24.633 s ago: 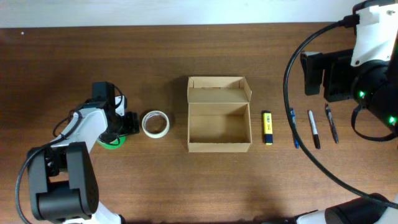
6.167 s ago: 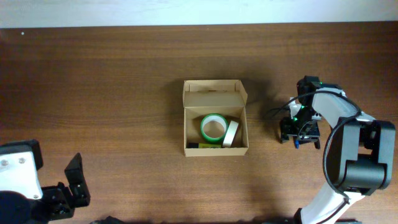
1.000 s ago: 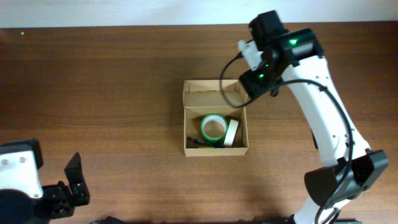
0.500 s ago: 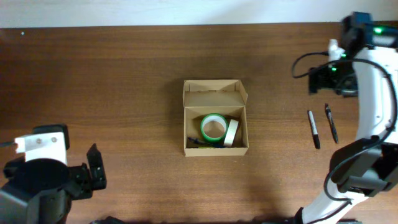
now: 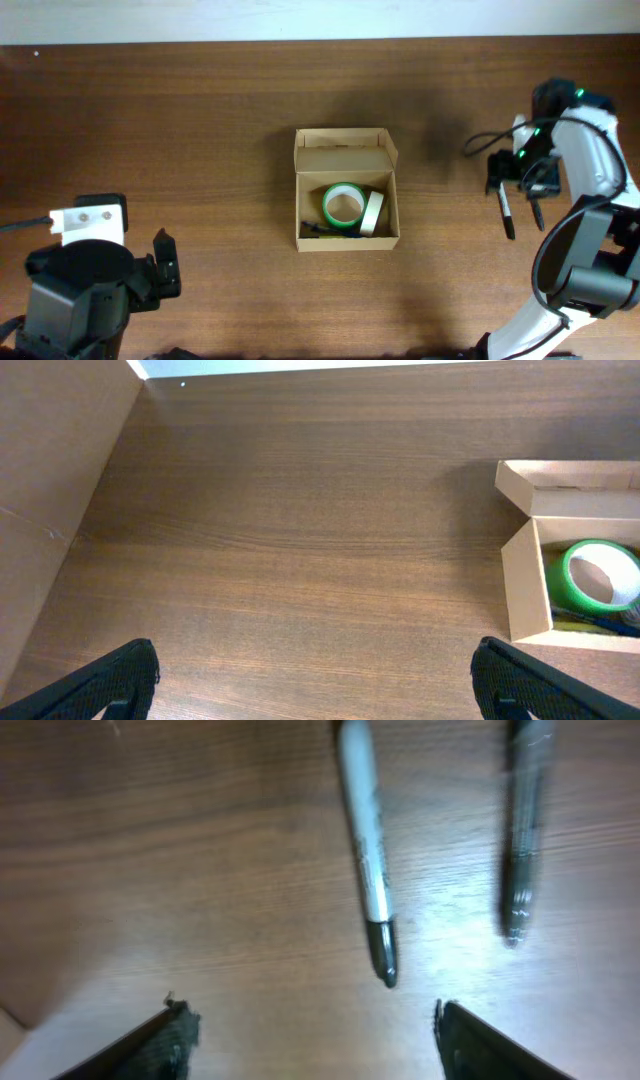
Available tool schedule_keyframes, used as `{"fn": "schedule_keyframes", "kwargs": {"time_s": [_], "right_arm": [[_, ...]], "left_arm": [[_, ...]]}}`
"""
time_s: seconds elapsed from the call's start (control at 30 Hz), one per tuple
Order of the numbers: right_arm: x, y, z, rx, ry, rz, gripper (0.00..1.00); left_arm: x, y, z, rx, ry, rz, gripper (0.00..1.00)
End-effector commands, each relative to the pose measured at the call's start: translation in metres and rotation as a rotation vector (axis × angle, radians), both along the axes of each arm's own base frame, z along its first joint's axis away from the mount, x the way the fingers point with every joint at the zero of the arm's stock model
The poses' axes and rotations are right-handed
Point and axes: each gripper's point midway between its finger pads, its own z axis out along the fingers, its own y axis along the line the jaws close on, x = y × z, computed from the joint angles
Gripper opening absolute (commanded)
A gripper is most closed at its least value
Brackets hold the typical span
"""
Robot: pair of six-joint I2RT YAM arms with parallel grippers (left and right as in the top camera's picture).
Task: Pack container
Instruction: 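Lift the right gripper out of the box and move to the markers, then lower the right gripper and grasp the black Sharpie marker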
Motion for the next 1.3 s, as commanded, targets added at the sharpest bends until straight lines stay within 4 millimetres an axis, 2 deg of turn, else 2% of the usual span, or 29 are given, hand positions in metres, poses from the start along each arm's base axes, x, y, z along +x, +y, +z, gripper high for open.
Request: {"fn": "schedule_keyframes", "kwargs": {"time_s": [0.0, 0.13, 0.53, 0.67, 1.0, 1.27], "right_arm": [[-0.012, 0.005, -0.016, 0.032, 0.026, 0.004, 0.73], [-0.016, 0.006, -0.022, 0.033, 0.034, 0.008, 0.73], [-0.01, -0.005, -0.023, -0.017, 0.014, 0.091, 0.72], [-0.004, -0.006, -0.023, -0.017, -0.011, 0.14, 0.68], [0.017, -0.009, -0.025, -0.021, -0.098, 0.262, 0.67], [0.022, -0.012, -0.027, -0.024, -0.124, 0.29, 0.63]], "left_arm": [[0.001, 0.002, 0.001, 0.014, -0.009, 0.001, 0.99], [0.003, 0.001, 0.003, 0.01, -0.019, 0.001, 0.99], [0.005, 0.0, 0.005, 0.003, -0.031, 0.001, 1.0], [0.005, -0.003, 0.004, -0.008, -0.026, -0.011, 1.0], [-0.004, -0.001, -0.006, 0.009, 0.031, -0.019, 0.99], [-0.01, 0.002, -0.011, 0.024, 0.063, -0.018, 1.0]]}}
